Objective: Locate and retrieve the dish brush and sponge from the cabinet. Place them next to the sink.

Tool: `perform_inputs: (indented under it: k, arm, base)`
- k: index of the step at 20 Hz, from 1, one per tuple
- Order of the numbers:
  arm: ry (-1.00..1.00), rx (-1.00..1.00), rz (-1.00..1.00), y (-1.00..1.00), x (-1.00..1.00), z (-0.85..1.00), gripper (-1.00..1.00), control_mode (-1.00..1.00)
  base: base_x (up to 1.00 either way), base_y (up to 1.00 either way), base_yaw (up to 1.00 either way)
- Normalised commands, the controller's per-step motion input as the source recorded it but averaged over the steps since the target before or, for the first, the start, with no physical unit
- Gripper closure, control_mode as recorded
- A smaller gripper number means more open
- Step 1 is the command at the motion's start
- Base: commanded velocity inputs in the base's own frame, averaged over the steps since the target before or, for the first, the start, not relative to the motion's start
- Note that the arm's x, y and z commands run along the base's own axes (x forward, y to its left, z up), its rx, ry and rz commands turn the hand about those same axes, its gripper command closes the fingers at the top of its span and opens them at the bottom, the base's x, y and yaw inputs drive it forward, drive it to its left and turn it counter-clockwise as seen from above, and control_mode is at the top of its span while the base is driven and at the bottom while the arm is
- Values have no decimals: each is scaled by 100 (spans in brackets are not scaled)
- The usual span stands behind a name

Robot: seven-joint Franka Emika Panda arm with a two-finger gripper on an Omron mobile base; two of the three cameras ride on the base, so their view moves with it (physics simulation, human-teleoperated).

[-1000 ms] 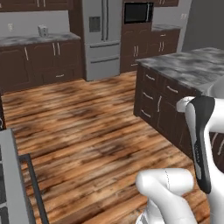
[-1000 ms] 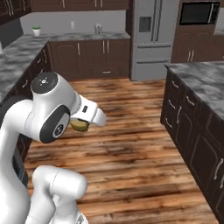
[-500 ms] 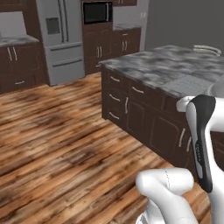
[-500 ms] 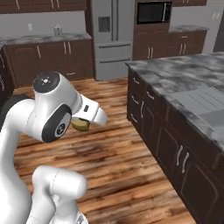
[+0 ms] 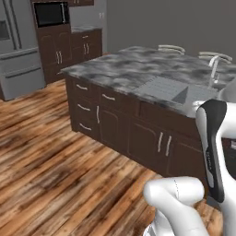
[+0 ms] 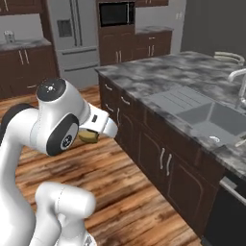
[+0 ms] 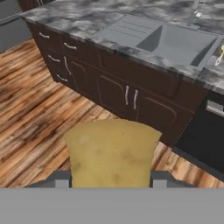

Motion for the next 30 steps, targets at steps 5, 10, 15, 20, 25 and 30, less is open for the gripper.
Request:
perform_inputs:
  k: [5,10,15,20,25,30]
  arm:
    - [0,0,0,0,0,0,100,100]
    - [0,0,0,0,0,0,100,100]
    - [0,0,0,0,0,0,100,100]
    - [0,0,0,0,0,0,100,100]
    - [0,0,0,0,0,0,100,100]
    - [0,0,0,0,0,0,100,100]
  base:
    - [0,-23,-44]
    - [14,-28,-37]
    - [28,-14,-35]
    - [48,30,-35]
    - [64,37,-30]
    - [75,16,-24]
